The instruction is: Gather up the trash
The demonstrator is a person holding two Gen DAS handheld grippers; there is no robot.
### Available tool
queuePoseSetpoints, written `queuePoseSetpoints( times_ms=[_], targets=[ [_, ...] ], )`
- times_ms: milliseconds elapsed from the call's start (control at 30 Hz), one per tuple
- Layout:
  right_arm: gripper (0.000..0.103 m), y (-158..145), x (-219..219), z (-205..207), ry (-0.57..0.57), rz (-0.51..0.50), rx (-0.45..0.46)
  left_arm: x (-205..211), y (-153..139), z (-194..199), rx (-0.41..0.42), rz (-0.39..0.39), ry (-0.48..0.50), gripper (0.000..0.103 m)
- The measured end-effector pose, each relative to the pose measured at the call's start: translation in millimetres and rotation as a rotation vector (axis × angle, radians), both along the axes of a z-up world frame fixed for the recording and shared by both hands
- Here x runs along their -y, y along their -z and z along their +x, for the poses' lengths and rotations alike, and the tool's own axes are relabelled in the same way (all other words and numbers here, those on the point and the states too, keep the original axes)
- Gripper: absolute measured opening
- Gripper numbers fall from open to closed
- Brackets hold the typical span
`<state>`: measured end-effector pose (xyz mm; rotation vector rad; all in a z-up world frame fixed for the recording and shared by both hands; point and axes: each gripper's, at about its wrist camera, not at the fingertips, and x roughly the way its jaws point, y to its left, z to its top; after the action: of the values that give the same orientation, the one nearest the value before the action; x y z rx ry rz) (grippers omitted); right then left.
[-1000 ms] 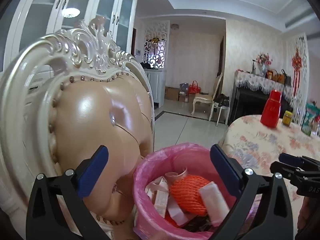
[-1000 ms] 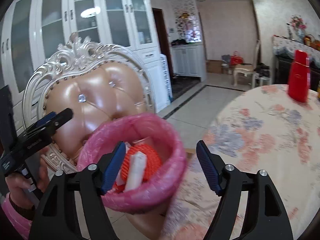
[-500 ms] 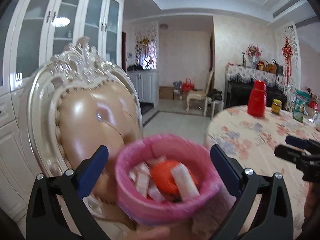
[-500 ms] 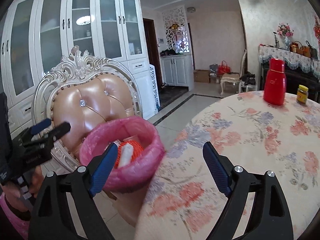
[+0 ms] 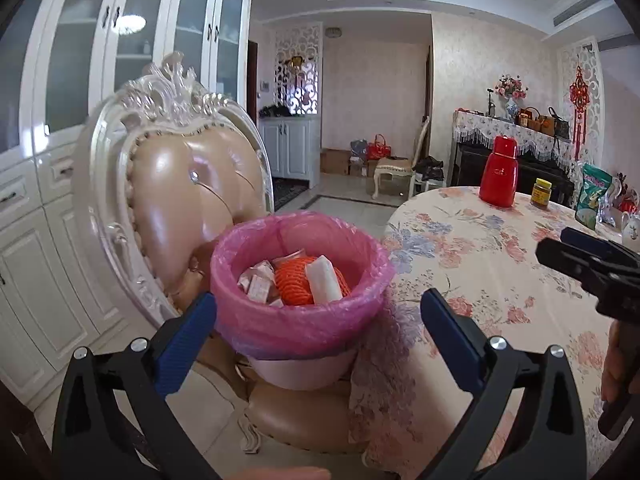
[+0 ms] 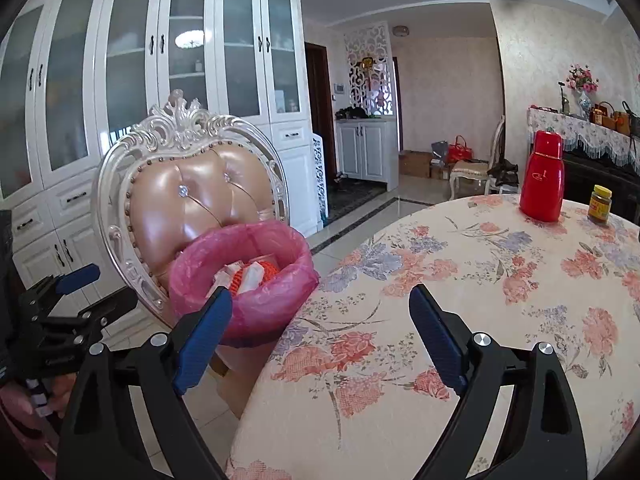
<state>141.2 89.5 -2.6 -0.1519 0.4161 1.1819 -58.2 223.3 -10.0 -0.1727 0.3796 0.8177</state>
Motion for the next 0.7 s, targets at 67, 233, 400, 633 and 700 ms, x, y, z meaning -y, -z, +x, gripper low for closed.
queuePoseSetpoints(
  times_ms=[67,233,400,633,700],
  targets=[
    [0.084,2.1,3.3,-1.8,-0.011,0.013,-0.020,7.1,-3.5,-4.9,-0.001,0.028,-0.013,0.099],
    [0.084,3.9,3.7,-7.5,-0.020,-0.002,0.005,21.3,-10.5,-11.8,-0.004,0.039,-0.015,0.099],
    [0.084,14.2,7.6,-1.6,-0.002,-0.008,-0.011,31.0,-9.4,-11.4,-0.020,0.042,-0.005,0.099],
    [0.084,20.9,4.0,-3.5,-0.012,-0.026,-0.001,36.9,1.3,-3.7,-0.065,0.034,0.005,0.099],
    [0.084,20.5,3.8,-5.2,-0.015,-0.025,0.006,37.0,3.5,-3.8,-0.070,0.034,-0.001,0.099]
  ],
)
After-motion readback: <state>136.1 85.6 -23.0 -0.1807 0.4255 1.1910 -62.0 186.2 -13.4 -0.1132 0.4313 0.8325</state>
